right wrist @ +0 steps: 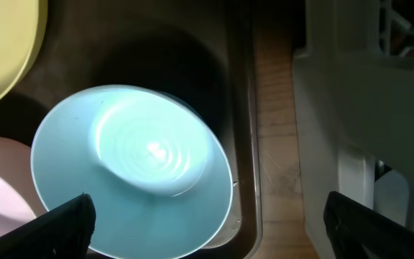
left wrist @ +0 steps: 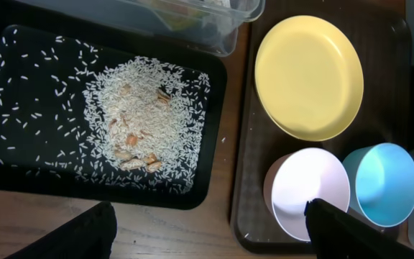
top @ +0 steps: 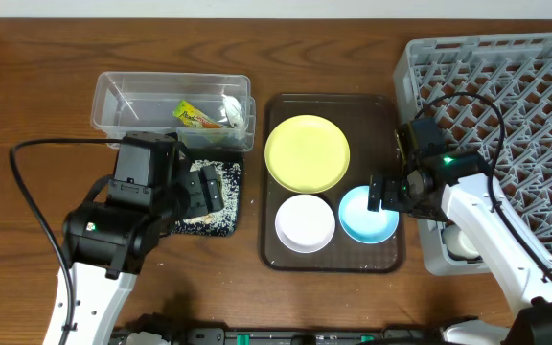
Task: Sort waste into correct bins and load items into the dishwasher rack
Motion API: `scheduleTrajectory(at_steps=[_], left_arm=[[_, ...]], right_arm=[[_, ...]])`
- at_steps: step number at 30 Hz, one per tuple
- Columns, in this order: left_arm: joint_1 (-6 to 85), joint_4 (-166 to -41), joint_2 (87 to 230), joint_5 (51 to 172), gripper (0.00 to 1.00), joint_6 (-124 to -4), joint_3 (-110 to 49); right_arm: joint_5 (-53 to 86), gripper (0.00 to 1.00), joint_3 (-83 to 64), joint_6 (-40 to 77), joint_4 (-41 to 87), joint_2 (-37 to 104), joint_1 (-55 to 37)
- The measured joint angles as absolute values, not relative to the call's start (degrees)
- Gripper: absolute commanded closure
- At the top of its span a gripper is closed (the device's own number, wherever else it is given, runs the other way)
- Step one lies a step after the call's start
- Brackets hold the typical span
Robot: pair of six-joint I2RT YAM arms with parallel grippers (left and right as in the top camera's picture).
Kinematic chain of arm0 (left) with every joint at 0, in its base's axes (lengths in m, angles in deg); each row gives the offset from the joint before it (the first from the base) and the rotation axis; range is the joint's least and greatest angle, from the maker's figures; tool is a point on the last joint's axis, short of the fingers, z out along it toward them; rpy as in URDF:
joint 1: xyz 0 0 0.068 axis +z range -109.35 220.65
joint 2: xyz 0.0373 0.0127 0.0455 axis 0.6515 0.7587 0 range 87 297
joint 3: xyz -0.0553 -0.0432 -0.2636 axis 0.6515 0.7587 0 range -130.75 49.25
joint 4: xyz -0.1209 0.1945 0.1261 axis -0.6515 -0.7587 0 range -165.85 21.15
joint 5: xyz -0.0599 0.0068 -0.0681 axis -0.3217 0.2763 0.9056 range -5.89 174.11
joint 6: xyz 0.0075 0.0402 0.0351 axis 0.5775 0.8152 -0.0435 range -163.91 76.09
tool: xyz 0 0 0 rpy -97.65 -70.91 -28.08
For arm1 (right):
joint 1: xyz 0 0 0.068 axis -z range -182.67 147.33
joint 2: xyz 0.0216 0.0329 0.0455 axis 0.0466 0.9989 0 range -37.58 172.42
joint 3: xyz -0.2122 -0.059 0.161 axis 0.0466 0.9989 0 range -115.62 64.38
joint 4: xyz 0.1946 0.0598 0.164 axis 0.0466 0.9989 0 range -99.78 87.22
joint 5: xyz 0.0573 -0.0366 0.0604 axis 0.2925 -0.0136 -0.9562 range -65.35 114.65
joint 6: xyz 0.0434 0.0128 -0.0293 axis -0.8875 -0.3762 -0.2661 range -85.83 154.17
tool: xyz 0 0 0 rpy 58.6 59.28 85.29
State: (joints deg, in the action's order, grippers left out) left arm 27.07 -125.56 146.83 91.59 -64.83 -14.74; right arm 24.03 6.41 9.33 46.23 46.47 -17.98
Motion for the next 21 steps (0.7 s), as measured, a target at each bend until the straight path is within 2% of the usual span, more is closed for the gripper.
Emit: scheduleTrajectory(at_steps=[6, 21], left_arm=[[27.07, -125.56, 146.85, 91.59, 0.09, -64.83, -14.74], [27.07, -125.56, 146.46, 91.57, 0.07, -64.83, -14.74]], right_arm=[[24.01, 0.01, 6.41, 9.33, 46.25, 46.49, -17.98], [24.01, 0.01, 6.41, 9.33, 46.03, 46.49, -17.98]])
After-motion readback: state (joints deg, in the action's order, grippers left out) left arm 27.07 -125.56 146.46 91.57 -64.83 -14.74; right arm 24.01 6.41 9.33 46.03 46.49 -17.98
